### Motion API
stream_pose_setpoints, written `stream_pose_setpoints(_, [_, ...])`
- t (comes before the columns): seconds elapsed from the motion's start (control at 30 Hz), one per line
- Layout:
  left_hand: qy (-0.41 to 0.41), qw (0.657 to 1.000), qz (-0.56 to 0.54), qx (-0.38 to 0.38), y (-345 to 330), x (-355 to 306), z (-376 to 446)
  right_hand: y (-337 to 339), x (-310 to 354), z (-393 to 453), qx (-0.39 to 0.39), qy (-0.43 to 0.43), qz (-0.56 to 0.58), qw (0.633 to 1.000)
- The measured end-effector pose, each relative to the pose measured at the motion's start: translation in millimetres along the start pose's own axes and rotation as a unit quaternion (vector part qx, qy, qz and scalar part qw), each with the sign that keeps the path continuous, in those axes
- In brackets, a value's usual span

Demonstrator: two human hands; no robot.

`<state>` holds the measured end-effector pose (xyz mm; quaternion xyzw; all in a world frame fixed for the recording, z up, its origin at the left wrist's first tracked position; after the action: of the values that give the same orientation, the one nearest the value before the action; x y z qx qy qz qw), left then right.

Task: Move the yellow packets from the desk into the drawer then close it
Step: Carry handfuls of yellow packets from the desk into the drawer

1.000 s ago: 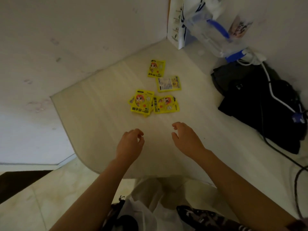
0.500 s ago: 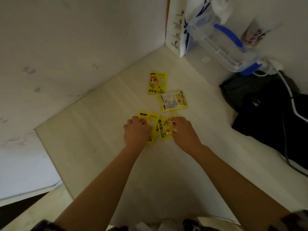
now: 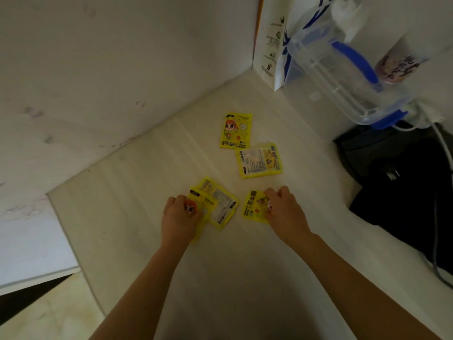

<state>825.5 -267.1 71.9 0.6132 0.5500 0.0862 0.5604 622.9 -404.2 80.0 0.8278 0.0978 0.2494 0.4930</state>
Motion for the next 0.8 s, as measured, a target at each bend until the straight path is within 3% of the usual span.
stream_pose_setpoints(0.23, [-0.023, 0.998, -0.038, 0.044, 16, -2, -7, 14, -16, -3, 0.046, -0.002, 0.036, 0.998])
stream_pose_setpoints(0.33, [-0.105, 0.987, 0.007, 0.119, 21, -21, -2, 33, -21, 16, 0.018, 0.001, 0.056, 0.998])
stream_pose_setpoints(0.47, [-0.245, 0.940, 0.148, 0.186, 18, -48, 8, 52, -19, 58, 0.003, 0.020, 0.050, 0.999])
stream_pose_setpoints(0.63, [-0.323, 0.887, 0.285, 0.167, 0, -63, 24, 61, 2, 102, 0.001, 0.080, -0.071, 0.994])
stream_pose_setpoints(0.8, [-0.363, 0.878, 0.280, 0.136, -2, -56, 33, 60, 18, 119, 0.014, 0.144, -0.142, 0.979])
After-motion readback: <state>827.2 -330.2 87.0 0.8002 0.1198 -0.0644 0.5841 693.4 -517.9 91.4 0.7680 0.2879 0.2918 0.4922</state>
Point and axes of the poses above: each hand's wrist, its own z-axis towards the middle knuckle, its own y-axis out of the back of the hand, x = y × z, the point moved 1 cm from there along z, towards the middle knuckle, and after that the axes turned 1 degree about -x, right-handed, at the moved point
